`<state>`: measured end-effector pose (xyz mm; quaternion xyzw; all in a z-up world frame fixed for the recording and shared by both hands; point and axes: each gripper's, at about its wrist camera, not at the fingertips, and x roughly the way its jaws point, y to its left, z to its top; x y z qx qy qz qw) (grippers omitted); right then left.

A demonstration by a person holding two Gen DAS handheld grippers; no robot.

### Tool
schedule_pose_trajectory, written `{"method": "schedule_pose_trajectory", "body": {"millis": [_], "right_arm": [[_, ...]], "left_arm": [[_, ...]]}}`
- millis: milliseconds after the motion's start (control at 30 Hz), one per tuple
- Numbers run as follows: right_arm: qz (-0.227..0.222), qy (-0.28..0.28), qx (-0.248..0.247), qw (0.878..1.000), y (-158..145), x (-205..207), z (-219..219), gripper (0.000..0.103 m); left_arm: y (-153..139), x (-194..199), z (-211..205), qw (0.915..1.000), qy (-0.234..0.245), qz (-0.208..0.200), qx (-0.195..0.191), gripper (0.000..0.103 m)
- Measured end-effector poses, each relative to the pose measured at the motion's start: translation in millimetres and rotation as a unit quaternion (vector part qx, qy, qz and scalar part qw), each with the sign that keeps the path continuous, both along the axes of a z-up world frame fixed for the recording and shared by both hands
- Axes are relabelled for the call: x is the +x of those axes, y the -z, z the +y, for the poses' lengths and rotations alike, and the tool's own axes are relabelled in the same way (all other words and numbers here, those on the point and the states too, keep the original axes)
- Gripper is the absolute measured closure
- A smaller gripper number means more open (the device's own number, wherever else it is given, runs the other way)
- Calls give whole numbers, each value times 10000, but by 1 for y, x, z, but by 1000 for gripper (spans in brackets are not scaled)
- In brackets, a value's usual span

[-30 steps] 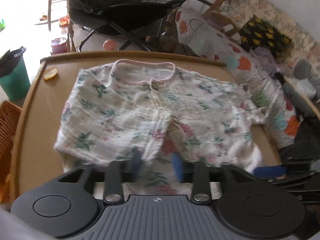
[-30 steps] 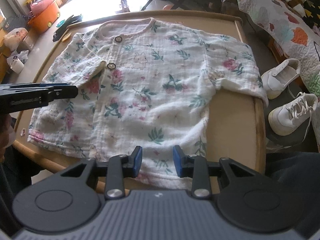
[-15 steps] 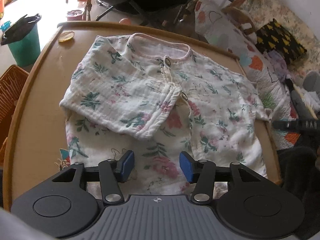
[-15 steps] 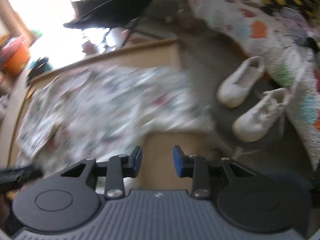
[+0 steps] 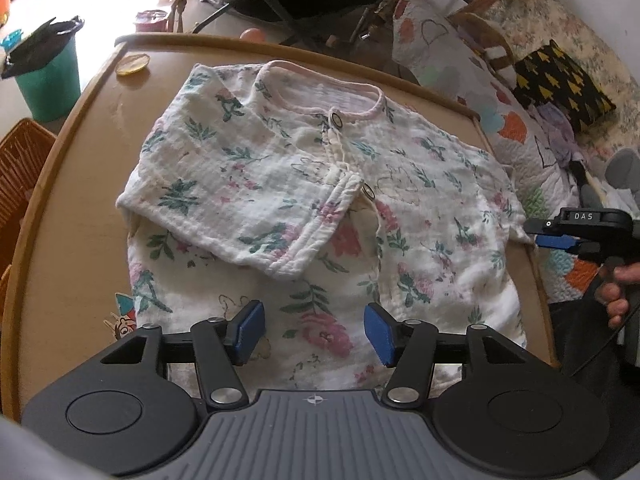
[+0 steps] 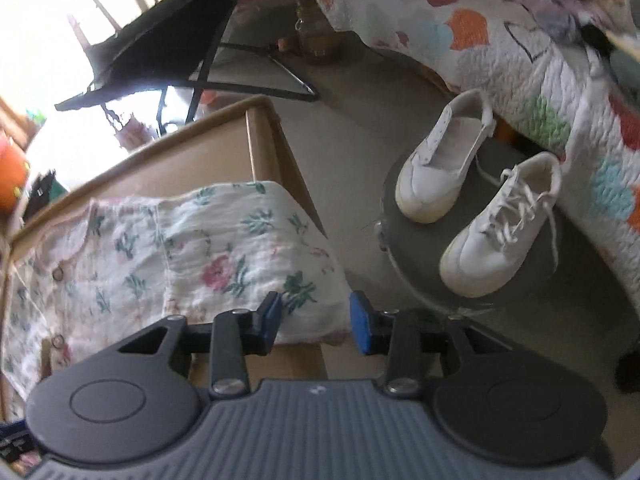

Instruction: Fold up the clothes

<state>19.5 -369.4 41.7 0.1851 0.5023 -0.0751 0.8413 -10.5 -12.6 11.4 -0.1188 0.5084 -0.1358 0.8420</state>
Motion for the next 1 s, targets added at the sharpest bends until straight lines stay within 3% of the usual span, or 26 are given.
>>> {"method": "schedule_pose_trajectory", "body": {"millis": [100,167,200,333,533,600,700,767,1000], "right_arm": [[-104,-77,-24,9999,-2,-2,5,76],[-162,-208,-109,9996,-4,-2,12,93],[-188,-283,-160,9993,-5,-2,15,96],[-289,-607,-469,9966,-13,-3,31,102],[-506,-1152,-851,9884,-31,-7,55,103],[-518,-1118,-934,9880,-34,-6,56,102],[-492,-795,-834,9921,-30,-1,39,87],[-446,-592,-717,9947,-25,2,24,61],[-117,-625,-220,9977,0,8,1,63]], "left_arm": [[1,0,1,9999,-61,2,-101,43],[1,-1,1,9999,-52,-8,-115,41],[1,-1,0,9999,-35,-19,-101,41],[2,-2,-2,10000,25,-65,-56,41],[2,-2,-1,9999,-22,-83,-122,41],[2,-3,0,9999,-20,-92,-133,41],[3,-3,1,9998,6,-106,-143,41],[3,-3,2,9998,2,-100,-150,41],[2,-3,-1,9999,18,-95,-78,41]]}}
